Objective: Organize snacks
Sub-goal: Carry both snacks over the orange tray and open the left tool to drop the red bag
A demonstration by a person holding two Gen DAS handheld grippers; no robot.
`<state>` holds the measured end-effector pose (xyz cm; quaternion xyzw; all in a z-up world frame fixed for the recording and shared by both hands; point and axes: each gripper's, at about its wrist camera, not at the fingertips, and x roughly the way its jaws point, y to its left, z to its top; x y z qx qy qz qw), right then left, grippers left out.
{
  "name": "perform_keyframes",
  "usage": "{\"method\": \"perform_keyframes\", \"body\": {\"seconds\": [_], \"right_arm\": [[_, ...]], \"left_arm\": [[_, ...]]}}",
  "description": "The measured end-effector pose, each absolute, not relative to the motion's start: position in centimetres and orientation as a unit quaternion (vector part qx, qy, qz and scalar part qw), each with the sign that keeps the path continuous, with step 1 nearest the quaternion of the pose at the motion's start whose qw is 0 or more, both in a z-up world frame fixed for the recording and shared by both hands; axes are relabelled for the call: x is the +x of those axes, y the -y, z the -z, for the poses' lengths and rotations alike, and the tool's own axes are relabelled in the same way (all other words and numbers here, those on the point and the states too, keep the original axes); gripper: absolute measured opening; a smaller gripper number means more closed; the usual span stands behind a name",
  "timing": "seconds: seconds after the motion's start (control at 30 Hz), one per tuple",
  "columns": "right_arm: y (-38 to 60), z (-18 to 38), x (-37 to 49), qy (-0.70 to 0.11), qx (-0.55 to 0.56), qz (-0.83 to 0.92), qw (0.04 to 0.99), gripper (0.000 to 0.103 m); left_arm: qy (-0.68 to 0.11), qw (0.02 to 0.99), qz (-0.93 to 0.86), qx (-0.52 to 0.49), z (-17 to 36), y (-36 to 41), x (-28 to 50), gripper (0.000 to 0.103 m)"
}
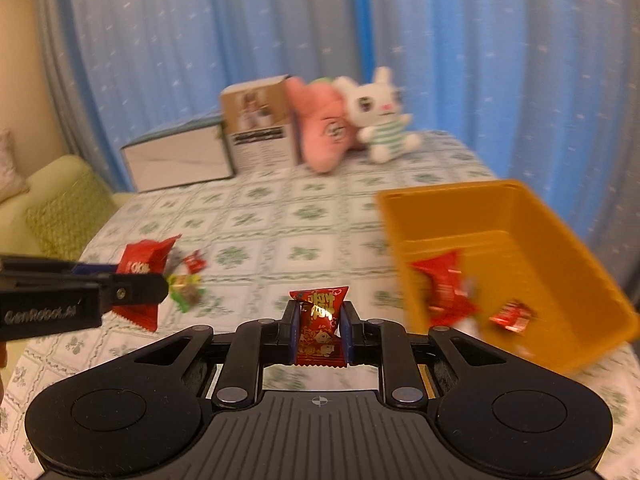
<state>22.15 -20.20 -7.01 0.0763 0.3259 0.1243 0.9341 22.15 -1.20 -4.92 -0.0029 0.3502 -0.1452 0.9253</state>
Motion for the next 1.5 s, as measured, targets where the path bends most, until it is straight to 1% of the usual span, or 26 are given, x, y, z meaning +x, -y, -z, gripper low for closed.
{"method": "perform_keyframes", "body": {"seconds": [0.3, 0.57, 1.0, 1.5], "right_arm": [[27.5, 5.1, 18.9, -0.331, 0.105, -0.068, 0.935, 0.021], [31.8, 4.3, 18.0, -0.336, 0.11, -0.04, 0.934, 0.021], [36.3, 3.7, 19.6, -0.334, 0.126, -0.023, 0.934, 0.021], [38.4, 5.3, 24.3, -0.344, 0.145, -0.024, 0.927, 0.021]], "left_arm": [[-0.356, 0.916, 0.185, -0.006, 3.5, 8.0, 19.4, 0.024], [-0.362, 0.912, 0.193, -0.013, 2.8, 11.8, 19.1, 0.024], [-0.371, 0.904, 0.214, -0.003, 2.7, 16.2, 22.0, 0.024], [-0.39, 0.892, 0.228, 0.022, 5.2, 19.4, 27.1, 0.024]]}}
